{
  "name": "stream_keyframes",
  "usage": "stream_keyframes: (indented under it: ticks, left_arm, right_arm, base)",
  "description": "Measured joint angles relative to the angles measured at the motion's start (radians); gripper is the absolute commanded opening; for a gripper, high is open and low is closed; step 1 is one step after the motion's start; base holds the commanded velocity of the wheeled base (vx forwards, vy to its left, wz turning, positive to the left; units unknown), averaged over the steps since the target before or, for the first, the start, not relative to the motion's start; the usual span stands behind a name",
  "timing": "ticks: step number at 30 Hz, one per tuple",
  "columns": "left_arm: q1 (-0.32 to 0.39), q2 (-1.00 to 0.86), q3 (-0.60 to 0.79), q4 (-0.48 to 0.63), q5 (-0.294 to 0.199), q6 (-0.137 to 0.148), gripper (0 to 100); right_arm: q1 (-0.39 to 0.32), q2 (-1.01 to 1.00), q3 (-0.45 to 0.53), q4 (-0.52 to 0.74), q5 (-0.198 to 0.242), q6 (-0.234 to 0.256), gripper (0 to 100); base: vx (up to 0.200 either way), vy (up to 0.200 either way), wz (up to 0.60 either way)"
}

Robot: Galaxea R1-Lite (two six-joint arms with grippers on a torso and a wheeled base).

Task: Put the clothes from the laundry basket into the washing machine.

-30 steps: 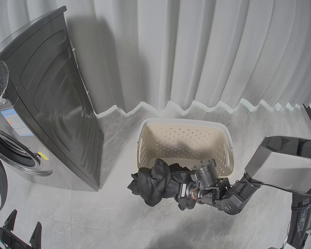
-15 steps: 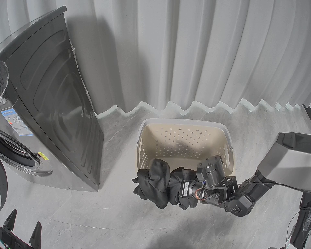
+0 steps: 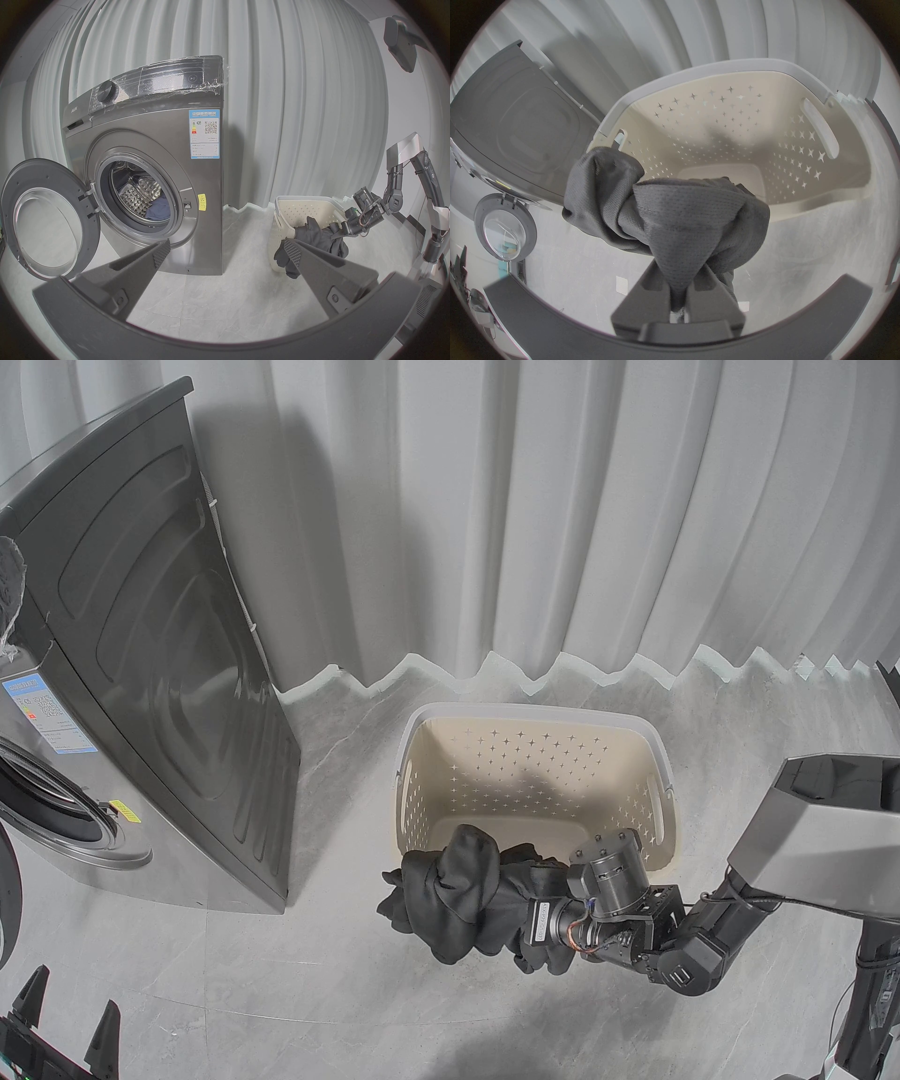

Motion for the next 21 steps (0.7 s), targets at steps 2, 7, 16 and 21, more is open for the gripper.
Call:
stream_keyframes:
  ticks: [2,7,16,21]
  left_arm:
    - [0.000,0.000,0.000,0.000,0.001,0.000,100]
    - [0.000,0.000,0.000,0.000,0.001,0.000,100]
    - [0.000,0.000,0.000,0.000,0.001,0.000,100]
    - [0.000,0.000,0.000,0.000,0.001,0.000,100]
  right_arm:
    - [-0.005,-0.001,0.012,0.010,-0.009,-0.005,0]
    - [-0.013,0.000,0.019,0.008,-0.019,-0.007,0]
    - [-0.012,0.006,0.003,-0.024,-0.013,-0.040,100]
    - [-0.014,0.012,0.002,-0.056,-0.017,-0.050,100]
  base:
    - [0.000,0.000,0.00]
    - [0.000,0.000,0.00]
    - [0.000,0.000,0.00]
    - [0.000,0.000,0.00]
